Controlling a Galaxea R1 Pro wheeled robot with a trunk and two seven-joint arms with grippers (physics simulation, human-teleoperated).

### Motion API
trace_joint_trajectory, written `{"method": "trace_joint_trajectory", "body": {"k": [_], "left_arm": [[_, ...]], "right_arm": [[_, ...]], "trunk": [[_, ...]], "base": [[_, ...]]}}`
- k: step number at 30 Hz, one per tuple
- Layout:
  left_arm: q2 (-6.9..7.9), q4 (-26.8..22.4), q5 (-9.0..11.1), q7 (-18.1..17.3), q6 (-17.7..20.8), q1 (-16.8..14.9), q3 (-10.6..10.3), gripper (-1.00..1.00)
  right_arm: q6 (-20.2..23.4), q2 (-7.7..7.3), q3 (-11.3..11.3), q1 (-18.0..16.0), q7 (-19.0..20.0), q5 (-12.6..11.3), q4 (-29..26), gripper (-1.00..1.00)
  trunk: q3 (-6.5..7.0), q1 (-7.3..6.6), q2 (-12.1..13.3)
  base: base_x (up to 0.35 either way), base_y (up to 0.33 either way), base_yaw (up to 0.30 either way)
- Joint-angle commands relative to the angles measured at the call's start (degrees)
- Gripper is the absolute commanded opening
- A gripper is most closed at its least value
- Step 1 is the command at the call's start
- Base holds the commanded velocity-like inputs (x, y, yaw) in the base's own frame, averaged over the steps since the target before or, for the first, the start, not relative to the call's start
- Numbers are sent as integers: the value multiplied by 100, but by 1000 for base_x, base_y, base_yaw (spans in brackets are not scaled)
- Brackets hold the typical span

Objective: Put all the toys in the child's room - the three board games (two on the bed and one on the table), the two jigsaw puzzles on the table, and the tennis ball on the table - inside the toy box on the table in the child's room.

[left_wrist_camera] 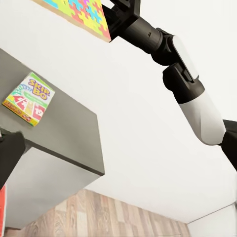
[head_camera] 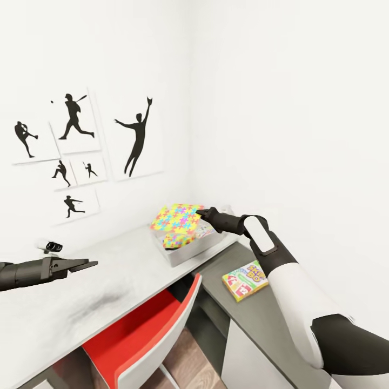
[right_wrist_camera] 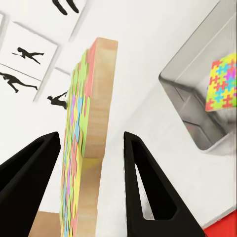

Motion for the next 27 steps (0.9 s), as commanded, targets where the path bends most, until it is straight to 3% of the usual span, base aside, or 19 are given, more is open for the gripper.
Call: {"method": "trace_joint_trajectory", "body": {"k": [1, 16, 27], "left_arm": [[4, -2, 2, -20, 61, -3, -1, 100], [4, -1, -2, -20, 61, -3, -1, 100], [4, -2, -5, -20, 62, -3, -1, 100]], "right_arm": [[17, 0, -4, -7, 14, 17, 2, -100], [22, -5, -19, -7, 18, 16, 2, -100], [20, -5, -21, -7, 18, 16, -6, -100]], "trunk": [[-14, 5, -14], [-14, 5, -14], [-14, 5, -14]], "base": [[93, 69, -193], [36, 125, -28], [42, 21, 0]]}}
